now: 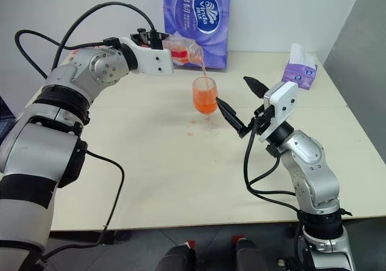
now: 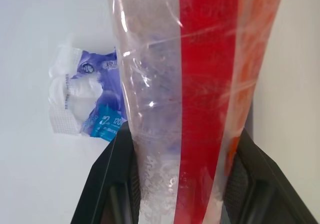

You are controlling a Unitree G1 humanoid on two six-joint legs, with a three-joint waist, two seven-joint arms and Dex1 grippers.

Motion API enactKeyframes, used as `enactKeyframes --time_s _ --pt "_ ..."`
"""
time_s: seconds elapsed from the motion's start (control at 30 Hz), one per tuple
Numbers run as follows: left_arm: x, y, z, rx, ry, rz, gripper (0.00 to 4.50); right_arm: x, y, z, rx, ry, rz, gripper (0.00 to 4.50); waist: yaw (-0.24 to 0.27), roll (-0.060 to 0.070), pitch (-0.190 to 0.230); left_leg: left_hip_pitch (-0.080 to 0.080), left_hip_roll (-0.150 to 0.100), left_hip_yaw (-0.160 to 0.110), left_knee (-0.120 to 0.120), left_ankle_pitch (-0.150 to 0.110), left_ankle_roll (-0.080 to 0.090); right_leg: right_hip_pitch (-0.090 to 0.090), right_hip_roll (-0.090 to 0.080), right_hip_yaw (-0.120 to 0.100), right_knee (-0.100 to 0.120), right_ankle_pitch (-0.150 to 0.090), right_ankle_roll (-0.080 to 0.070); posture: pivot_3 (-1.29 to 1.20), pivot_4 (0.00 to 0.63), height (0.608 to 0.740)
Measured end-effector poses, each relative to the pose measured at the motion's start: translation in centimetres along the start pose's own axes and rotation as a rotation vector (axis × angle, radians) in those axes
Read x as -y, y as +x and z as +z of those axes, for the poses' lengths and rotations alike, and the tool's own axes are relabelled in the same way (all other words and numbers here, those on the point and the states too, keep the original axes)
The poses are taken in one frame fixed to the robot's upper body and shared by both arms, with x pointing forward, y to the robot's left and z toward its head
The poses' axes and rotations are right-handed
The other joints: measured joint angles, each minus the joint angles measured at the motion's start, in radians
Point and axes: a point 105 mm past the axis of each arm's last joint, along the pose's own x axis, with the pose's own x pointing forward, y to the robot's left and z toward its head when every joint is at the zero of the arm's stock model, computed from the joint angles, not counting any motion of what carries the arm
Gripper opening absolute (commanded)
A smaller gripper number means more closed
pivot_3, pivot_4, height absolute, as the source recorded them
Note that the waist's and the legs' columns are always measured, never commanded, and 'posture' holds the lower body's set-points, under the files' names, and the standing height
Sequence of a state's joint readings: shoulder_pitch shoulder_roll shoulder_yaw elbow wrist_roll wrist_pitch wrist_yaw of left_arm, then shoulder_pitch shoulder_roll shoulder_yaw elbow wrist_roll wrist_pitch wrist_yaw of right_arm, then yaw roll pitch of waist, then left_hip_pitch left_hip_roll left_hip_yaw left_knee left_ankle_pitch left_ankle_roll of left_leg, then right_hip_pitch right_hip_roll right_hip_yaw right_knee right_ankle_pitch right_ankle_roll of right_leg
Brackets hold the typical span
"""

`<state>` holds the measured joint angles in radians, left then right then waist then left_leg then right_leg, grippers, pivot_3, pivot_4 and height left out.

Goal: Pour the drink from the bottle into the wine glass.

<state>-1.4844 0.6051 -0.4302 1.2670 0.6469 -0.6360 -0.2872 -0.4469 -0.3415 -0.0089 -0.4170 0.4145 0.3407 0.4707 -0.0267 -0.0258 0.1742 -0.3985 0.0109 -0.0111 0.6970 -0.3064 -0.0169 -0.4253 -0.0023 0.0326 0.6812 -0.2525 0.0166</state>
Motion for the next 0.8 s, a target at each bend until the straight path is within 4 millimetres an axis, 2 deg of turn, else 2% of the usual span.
enactKeyframes --time_s 0.27,0.43,0.53,0.57,0.63,0.73,0.8 --pt "0.8 -0.1 -0.1 0.047 -0.377 0.017 1.67 0.0 0.0 0.0 -0.001 0.000 0.000 4.50 -0.001 0.000 0.000 0.000 0.000 0.000 0.000 0.000 0.000 0.000 0.000 0.000 0.000 0.000 0.000 0.00 0.150 0.740" --pt "0.3 -0.5 -0.9 0.058 -0.626 0.119 1.67 -0.1 -0.1 -0.3 -0.020 0.005 0.011 4.50 -0.002 0.000 0.000 0.000 0.001 0.000 0.000 0.000 0.000 0.000 0.000 0.000 0.001 0.000 0.000 0.00 0.150 0.740" --pt "2.0 -1.2 -2.6 0.010 -0.834 0.222 1.67 -1.0 -1.1 -0.6 -0.060 -0.002 0.078 4.50 -0.001 0.002 -0.001 0.000 0.004 -0.002 0.000 0.000 0.000 0.000 -0.003 0.001 0.001 -0.001 0.001 0.00 0.150 0.740" --pt "3.0 -1.7 -3.6 -0.030 -0.913 0.261 1.67 -1.5 -1.7 -0.9 -0.083 0.005 0.109 4.50 -0.002 0.002 -0.001 0.000 0.003 -0.002 0.000 0.000 0.000 0.000 -0.003 0.002 0.001 -0.001 0.001 0.00 0.150 0.740" --pt "6.3 -2.8 -5.4 -0.126 -1.051 0.296 1.67 -2.5 -3.2 -2.3 -0.150 0.034 0.162 4.50 -0.002 0.001 -0.001 0.000 0.003 -0.002 0.001 0.000 0.000 0.000 -0.007 0.003 0.001 -0.001 0.001 0.00 0.150 0.740" --pt "10.0 -3.7 -5.9 -0.209 -1.182 0.311 1.67 -3.6 -4.3 -3.4 -0.193 0.085 0.212 4.50 -0.001 0.000 -0.001 -0.001 0.003 -0.003 0.002 0.000 0.000 0.000 -0.007 0.002 0.002 -0.001 0.001 0.00 0.150 0.740" --pt "10.5 -4.2 -5.8 -0.210 -1.256 0.359 1.67 -4.2 -4.2 -3.1 -0.183 0.082 0.242 4.50 0.000 0.000 -0.001 -0.001 0.002 -0.004 0.002 0.000 -0.001 0.001 -0.007 0.002 0.002 -0.001 0.001 0.00 0.150 0.740"
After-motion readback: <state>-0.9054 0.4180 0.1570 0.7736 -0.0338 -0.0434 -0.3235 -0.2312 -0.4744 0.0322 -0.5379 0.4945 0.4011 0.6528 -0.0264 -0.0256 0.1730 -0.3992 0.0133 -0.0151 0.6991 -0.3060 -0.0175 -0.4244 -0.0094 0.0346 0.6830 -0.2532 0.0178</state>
